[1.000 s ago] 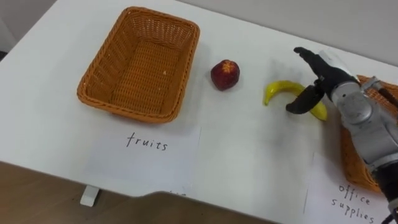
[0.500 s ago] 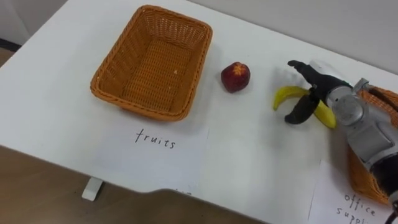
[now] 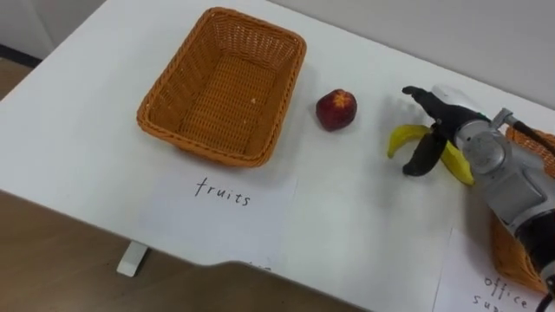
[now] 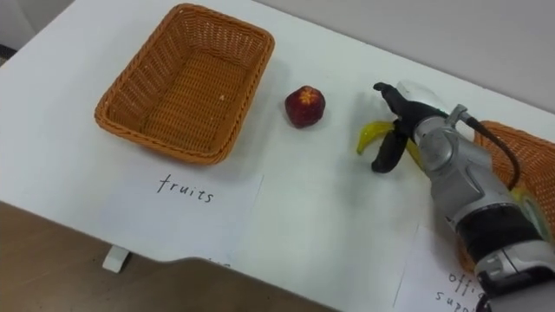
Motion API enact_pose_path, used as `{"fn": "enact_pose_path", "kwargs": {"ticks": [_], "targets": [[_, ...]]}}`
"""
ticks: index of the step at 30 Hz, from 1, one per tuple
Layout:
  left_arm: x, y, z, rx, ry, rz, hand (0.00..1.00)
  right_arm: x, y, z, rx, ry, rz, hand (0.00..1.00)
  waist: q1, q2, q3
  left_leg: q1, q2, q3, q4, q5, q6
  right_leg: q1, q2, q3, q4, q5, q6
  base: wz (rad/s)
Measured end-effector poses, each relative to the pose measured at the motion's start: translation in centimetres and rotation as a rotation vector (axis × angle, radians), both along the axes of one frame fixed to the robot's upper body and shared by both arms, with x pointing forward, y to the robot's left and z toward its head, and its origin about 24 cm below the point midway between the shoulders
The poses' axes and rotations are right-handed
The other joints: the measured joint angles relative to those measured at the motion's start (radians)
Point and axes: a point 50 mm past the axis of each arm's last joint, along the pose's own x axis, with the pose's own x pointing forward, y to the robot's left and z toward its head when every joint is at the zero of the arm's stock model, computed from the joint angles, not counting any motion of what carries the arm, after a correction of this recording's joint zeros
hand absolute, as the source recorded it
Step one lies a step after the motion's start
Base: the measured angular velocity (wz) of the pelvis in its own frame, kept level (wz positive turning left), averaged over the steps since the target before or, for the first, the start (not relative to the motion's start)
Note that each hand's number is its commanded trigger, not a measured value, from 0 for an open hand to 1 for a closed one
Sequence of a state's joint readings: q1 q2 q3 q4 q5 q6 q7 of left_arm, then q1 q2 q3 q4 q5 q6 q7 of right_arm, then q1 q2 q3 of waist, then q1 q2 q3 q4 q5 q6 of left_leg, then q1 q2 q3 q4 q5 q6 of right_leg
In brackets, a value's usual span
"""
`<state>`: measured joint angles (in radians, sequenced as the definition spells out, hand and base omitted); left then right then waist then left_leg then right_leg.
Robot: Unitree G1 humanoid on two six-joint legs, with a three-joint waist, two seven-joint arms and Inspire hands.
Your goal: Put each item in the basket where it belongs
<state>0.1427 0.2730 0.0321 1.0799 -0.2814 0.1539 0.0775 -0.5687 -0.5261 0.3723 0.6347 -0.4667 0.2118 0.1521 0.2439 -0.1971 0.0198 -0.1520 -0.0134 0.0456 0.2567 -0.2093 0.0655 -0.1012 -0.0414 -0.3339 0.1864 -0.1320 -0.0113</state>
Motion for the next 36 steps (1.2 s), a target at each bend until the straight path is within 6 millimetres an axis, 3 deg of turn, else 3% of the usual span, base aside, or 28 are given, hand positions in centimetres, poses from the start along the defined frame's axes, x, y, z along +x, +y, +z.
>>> {"fn": "enact_pose_path", "kwargs": {"ticks": [9, 20, 36], "targets": [[0.2, 0.4, 0.2, 0.0, 0.004, -0.016, 0.0, -0.2, -0.7, -0.4, -0.007, 0.105, 0.003, 0.0, -0.013, -0.002, -0.0014, 0.001, -0.002, -0.02, 0.013, 0.001, -0.001, 0.012, 0.004, -0.011, 0.0, 0.001, 0.0, 0.07], [1.8, 0.3, 0.3, -0.028, -0.04, -0.035, 0.0, -1.1, -2.0, -2.2, 0.044, 0.297, -0.029, 0.0, 0.036, -0.004, -0.0011, 0.004, -0.001, -0.022, 0.018, 0.005, -0.005, 0.02, 0.007, -0.011, -0.001, 0.01, -0.007, -0.01], [1.9, 0.4, 0.4, -0.03, -0.043, -0.036, 0.0, -1.3, -2.4, -2.5, 0.044, 0.331, -0.064, 0.0, 0.055, -0.015, -0.0019, 0.003, 0.0, -0.025, 0.018, 0.01, -0.006, 0.021, 0.007, -0.014, -0.001, 0.012, -0.009, 0.0]]}}
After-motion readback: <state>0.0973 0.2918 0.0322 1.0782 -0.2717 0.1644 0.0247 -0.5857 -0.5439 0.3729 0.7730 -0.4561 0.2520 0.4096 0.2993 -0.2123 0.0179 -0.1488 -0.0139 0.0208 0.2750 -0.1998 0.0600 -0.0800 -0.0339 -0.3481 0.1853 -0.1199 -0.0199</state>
